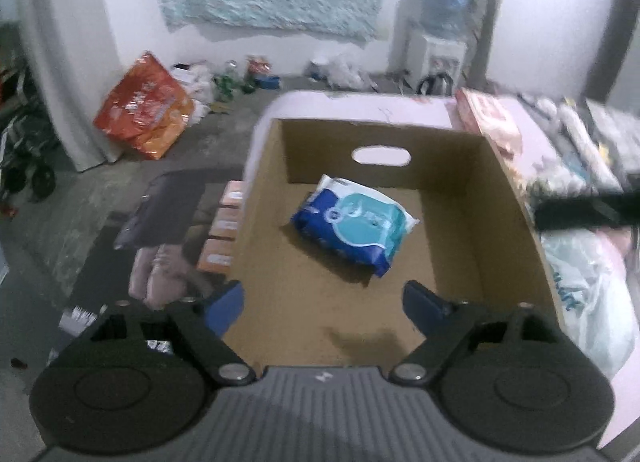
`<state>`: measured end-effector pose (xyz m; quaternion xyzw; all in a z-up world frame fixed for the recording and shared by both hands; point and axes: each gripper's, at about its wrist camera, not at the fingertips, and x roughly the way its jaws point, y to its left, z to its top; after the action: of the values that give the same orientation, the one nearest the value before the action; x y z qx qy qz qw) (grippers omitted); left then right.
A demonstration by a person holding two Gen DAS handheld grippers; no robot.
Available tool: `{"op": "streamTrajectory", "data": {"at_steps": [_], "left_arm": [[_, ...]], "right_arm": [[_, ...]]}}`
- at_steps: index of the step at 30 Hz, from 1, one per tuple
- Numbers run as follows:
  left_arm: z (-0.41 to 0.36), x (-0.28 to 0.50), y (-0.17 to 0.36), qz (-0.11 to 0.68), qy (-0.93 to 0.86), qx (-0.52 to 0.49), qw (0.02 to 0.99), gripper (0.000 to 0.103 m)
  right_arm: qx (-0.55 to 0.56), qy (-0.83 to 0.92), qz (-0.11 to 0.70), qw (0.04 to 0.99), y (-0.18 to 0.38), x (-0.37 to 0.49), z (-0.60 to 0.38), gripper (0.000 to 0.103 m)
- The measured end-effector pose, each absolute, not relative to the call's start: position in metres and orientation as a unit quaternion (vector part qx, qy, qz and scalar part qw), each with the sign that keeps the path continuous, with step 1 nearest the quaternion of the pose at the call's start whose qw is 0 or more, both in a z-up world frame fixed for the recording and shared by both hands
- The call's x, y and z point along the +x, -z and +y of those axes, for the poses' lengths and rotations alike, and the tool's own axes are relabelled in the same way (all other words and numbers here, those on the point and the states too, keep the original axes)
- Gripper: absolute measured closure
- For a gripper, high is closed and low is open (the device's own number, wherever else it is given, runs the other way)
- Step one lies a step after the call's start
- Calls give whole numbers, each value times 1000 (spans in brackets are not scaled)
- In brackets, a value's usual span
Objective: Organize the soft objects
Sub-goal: 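Regrasp the wet-wipes pack in the box with the right tool and reposition it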
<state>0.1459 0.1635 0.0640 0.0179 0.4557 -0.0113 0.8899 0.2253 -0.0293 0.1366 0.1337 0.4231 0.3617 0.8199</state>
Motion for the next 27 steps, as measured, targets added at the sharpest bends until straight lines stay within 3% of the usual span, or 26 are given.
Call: {"op": "streamTrajectory", "data": {"at_steps": [6, 8, 18, 19, 20, 21, 23, 27], "left_arm": [[158, 204, -28, 513, 8, 28, 858, 66], [162, 212, -20, 520, 3, 27, 853, 72], [175, 229, -8, 529, -2, 19, 848, 74], [176, 229, -9, 528, -1, 17, 849, 73], [177, 229, -10, 527, 0, 15, 850, 73], [178, 229, -11, 524, 1, 14, 852, 72], [180, 228, -14, 520, 3, 13, 854, 72], [186, 225, -20, 510, 5, 4, 860, 70]], "right_arm": [[86, -310, 500, 804, -95, 316, 32, 42], [68, -294, 520, 799, -71, 335, 45, 42], [0, -263, 587, 766, 8, 405, 90, 27], [-5, -261, 597, 759, 15, 406, 91, 31], [-8, -264, 600, 755, 20, 405, 92, 44], [2, -272, 599, 753, 22, 404, 90, 50], [16, -271, 593, 758, 22, 400, 86, 59], [84, -226, 584, 775, 25, 397, 69, 63]]}}
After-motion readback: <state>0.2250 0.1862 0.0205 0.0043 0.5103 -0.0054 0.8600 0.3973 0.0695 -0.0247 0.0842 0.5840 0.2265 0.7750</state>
